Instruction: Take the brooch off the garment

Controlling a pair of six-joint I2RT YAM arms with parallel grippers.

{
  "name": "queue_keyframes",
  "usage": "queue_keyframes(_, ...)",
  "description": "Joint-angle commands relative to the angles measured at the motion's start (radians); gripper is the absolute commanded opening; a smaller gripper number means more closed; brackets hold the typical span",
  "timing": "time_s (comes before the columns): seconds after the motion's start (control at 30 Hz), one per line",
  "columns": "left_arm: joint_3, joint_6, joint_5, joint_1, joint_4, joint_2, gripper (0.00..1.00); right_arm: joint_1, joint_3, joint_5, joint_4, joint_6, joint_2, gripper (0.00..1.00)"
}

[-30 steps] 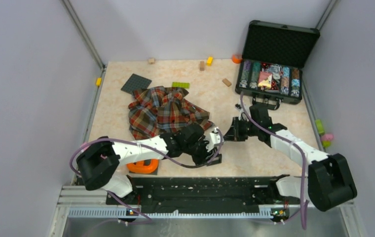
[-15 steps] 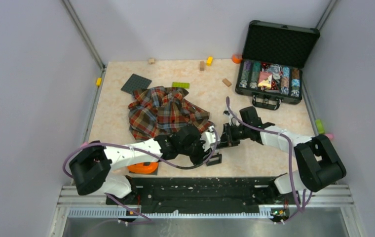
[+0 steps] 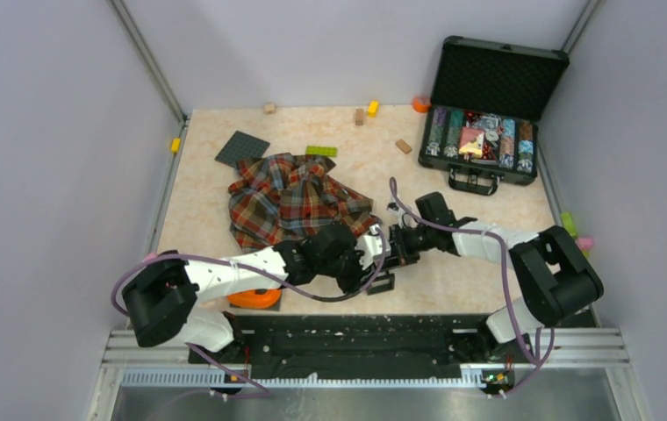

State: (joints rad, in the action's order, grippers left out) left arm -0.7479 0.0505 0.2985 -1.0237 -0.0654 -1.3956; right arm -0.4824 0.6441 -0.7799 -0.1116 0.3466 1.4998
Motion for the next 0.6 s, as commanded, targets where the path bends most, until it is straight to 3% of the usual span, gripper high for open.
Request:
queue_keyframes(0.0, 0.005, -0.011, 0.013, -0.002, 0.040, 0.039, 0.39, -0.016, 0.045, -0.011, 0.038, -0.023, 0.010, 0.00)
queue_keyframes(0.57, 0.002, -0.008, 0.016, -0.002, 0.037, 0.032, 0.37, -0.036, 0.056, 0.013, 0.013, -0.048, 0.061, 0.00)
